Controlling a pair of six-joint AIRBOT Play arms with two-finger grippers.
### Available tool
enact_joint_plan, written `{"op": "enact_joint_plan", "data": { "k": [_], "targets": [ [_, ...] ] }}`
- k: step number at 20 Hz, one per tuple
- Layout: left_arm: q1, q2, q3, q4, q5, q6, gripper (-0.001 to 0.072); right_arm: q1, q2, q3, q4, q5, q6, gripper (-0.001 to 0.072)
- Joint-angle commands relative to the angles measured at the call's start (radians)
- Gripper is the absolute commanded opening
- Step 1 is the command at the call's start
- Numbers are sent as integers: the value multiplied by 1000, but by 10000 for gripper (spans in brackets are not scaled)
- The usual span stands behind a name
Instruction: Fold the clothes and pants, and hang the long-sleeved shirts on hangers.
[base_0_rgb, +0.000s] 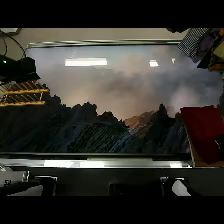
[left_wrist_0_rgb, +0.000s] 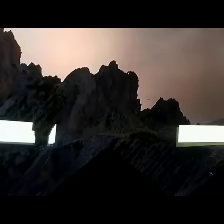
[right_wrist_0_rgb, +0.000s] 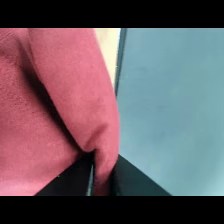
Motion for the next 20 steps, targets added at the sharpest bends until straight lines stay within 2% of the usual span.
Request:
{"op": "enact_joint_plan", "data": {
  "k": [1,2,3,5,6,8,10,12,13,14,17,20],
  "targets": [
    [1,-1,0,0,2,0,15,0,1,-1,-19,56,3,195],
    [1,-1,0,0,1,0,16,0,1,-1,-21,72,3,448],
    [1,-2,0,0,1,0,16,0,1,0,-28,80,-7,554],
    [1,-5,0,0,1,0,19,0,2,27,-40,55,-31,542],
    [1,-10,-1,0,0,0,49,0,2,65,-14,-2,-40,521],
    [1,-21,-6,0,-7,5,52,0,2,161,151,-178,-127,313],
    [1,-29,-35,0,1,24,33,18,2,233,435,-392,-272,244],
    [-1,-19,-105,1,47,85,15,120,2,268,644,-518,-438,167],
    [-1,-3,-159,0,82,108,14,197,2,271,694,-538,-513,118],
    [-1,21,-219,0,129,117,15,296,0,271,711,-526,-593,36],
    [-4,133,-428,0,274,156,14,579,-2,271,668,-419,-743,34],
    [-8,233,-562,1,296,162,15,783,-2,271,583,-294,-810,35]
  ]
}}
